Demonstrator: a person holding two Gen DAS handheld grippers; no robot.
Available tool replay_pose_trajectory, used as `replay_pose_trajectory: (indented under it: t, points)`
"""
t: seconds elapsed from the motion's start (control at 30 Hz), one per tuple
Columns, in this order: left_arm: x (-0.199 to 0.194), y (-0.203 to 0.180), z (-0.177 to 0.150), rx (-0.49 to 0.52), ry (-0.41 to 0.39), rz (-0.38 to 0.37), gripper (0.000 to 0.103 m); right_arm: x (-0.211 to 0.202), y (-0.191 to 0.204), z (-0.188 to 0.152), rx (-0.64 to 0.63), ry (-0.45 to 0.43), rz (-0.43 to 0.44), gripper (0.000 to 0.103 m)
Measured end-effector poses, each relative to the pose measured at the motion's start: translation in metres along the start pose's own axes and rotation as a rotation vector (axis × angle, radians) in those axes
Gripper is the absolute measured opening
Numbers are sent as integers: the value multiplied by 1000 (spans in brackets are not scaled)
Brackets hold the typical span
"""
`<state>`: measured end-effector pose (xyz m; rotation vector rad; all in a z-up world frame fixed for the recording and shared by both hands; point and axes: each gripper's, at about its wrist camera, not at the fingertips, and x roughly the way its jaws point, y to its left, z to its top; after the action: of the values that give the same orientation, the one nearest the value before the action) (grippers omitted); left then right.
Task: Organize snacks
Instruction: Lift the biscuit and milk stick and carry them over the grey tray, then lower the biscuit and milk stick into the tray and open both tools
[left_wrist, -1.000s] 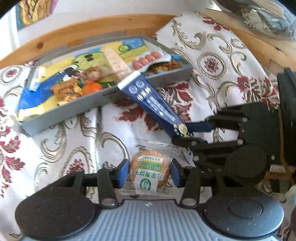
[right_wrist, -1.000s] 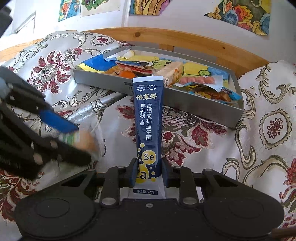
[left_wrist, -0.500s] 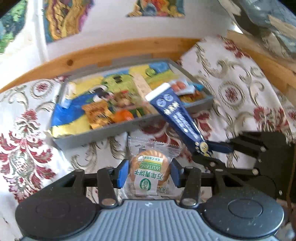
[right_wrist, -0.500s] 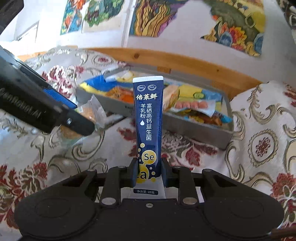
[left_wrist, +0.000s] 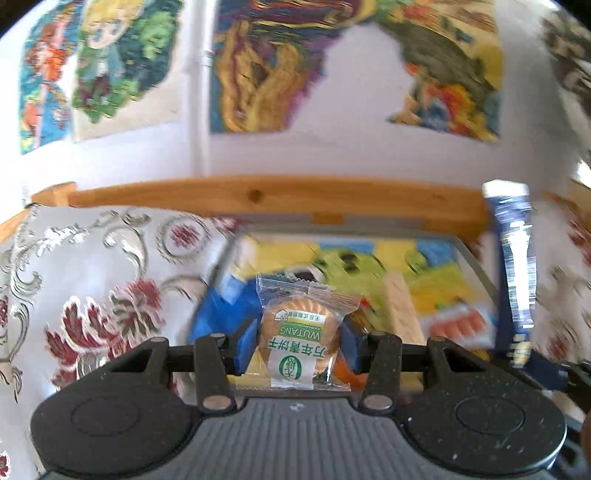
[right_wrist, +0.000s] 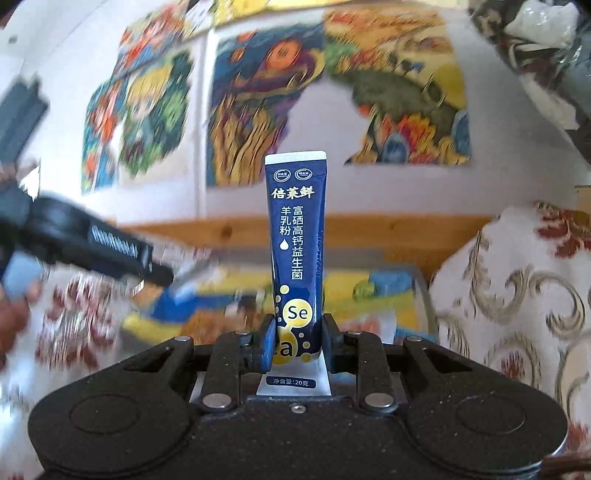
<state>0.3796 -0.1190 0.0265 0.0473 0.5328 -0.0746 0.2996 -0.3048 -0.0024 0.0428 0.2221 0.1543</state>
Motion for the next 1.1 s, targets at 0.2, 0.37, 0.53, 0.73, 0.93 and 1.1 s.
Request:
replay_pose_trajectory:
  t: [0.2,0.37,0.53,0.73,0.93,1.1]
  points:
    - [35,-6,16,-76,-67,94,51,32,-16,32,94,-86,-8,27]
    - [65,-18,20,-75,-29,75,51,63,-34,39,177,-68,-16,27]
    - [84,-21,13,-80,27,69,51,87,-49,32,236,9,-24,27]
    - [102,-14,5,-111,82,86,51,105,-55,20,288,104,-14,27]
    - [109,-9,2,-141,115,88,52,109,-52,18,282,136,-4,29]
    - [104,-6,3,-190,95,97,85,110,-53,19,289,129,-13,54]
